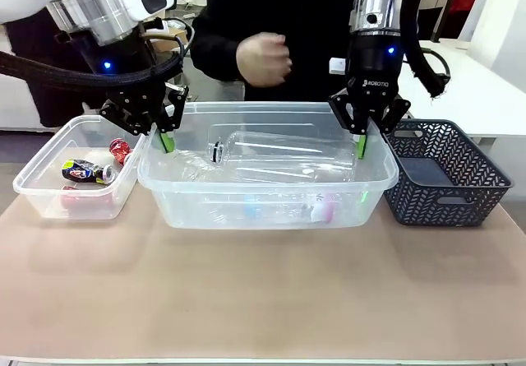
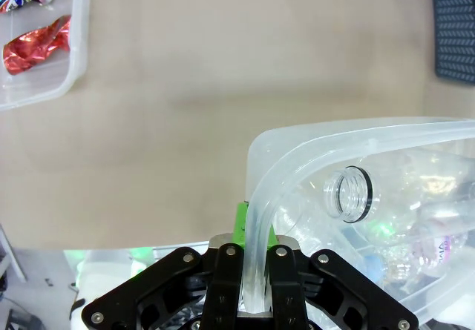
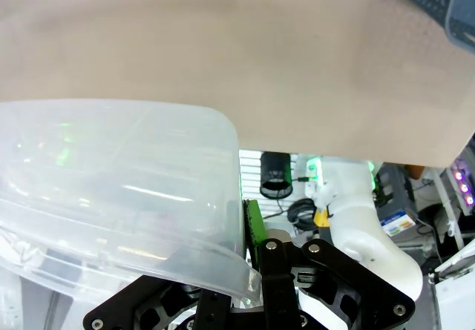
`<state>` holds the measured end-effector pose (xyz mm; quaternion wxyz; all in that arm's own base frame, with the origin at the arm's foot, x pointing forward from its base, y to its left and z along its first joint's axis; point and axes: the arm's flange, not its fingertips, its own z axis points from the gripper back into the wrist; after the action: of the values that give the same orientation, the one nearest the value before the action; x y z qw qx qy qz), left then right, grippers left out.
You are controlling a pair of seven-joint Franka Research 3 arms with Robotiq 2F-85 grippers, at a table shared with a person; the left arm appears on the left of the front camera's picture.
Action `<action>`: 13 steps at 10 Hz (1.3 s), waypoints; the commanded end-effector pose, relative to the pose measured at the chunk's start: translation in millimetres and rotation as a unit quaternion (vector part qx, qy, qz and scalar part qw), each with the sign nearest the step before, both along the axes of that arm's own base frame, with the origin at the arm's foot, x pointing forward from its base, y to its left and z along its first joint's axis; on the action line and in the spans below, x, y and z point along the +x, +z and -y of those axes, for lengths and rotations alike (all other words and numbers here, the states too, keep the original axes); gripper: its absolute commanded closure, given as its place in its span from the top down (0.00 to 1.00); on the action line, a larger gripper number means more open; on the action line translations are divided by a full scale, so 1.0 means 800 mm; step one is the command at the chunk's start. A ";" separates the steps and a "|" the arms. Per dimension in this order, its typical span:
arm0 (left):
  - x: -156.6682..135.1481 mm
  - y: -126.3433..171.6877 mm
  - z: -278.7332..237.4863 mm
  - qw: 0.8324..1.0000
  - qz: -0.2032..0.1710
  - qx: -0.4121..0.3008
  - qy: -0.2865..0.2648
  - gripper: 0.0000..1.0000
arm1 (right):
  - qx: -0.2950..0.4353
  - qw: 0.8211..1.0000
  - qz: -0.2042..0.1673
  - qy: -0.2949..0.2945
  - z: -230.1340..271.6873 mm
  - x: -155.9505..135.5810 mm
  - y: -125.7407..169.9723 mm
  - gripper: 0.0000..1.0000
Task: Sort the waste into each basket.
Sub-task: Offer the picked Organizing box to the human.
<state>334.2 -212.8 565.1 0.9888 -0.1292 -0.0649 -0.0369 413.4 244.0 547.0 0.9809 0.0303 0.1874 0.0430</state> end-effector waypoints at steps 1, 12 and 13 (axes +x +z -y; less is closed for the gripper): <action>-0.002 0.002 -0.004 1.000 0.006 0.006 0.009 0.00 | 0.002 1.000 -0.001 0.004 -0.001 -0.004 0.002 0.00; 0.000 0.000 0.000 1.000 0.000 0.000 0.000 0.06 | 0.016 0.999 -0.029 0.017 -0.003 0.032 0.009 0.04; 0.040 0.021 -0.004 1.000 -0.021 -0.008 -0.004 0.05 | 0.030 0.998 -0.047 0.021 -0.006 0.078 0.018 0.04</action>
<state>342.9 -210.9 567.0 0.9888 -0.1321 -0.0602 -0.0336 436.8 243.5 546.2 0.9773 0.0389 0.2023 0.0494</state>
